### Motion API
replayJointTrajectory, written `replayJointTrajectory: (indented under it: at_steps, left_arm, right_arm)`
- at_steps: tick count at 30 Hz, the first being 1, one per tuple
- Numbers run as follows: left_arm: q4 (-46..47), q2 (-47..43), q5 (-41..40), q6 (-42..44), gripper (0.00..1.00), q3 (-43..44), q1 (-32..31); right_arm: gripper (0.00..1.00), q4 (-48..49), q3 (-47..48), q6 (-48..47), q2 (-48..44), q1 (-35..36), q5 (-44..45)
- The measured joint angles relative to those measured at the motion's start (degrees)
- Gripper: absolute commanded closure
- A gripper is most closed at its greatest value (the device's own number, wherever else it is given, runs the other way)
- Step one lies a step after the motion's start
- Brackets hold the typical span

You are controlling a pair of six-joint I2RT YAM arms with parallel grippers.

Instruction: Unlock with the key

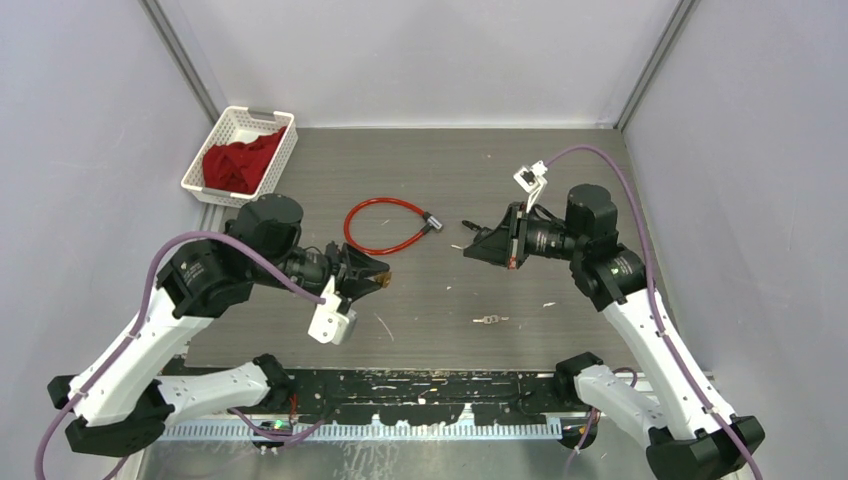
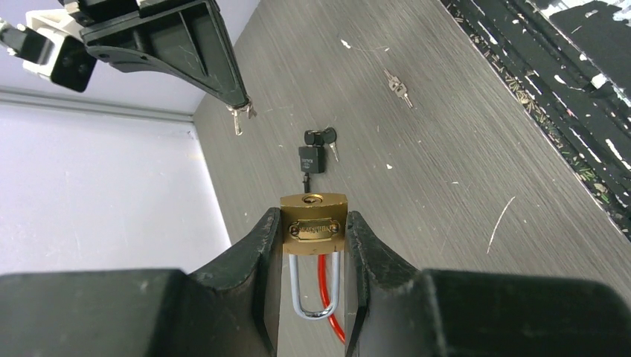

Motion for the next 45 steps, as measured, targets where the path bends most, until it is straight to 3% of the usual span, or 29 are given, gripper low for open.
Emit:
replayJointTrajectory:
  at_steps: [8, 16, 24, 45]
  left_arm:
    - [3.67, -1.75, -0.2, -1.6, 1.0, -3.23, 0.0]
    - [11.93, -2.01, -14.38, -3.02, 1.0, -12.44, -0.11]
    - [18.25, -2.43, -23.06, -2.54, 1.0, -15.28, -0.09]
    - [21.03, -2.8, -25.09, -3.39, 1.0, -16.28, -0.09]
  right_arm:
    - [0.99, 6.27, 0.04, 1.86, -0.22, 6.23, -1.05]
    - [0.99, 3.85, 8.28, -0.61, 8.13, 13.49, 4.42]
    - [0.99, -1.84, 15.04, -3.87, 14.53, 18.95, 11.8]
    - [0.99, -3.1, 19.19, -2.47, 20.2, 25.31, 21.27]
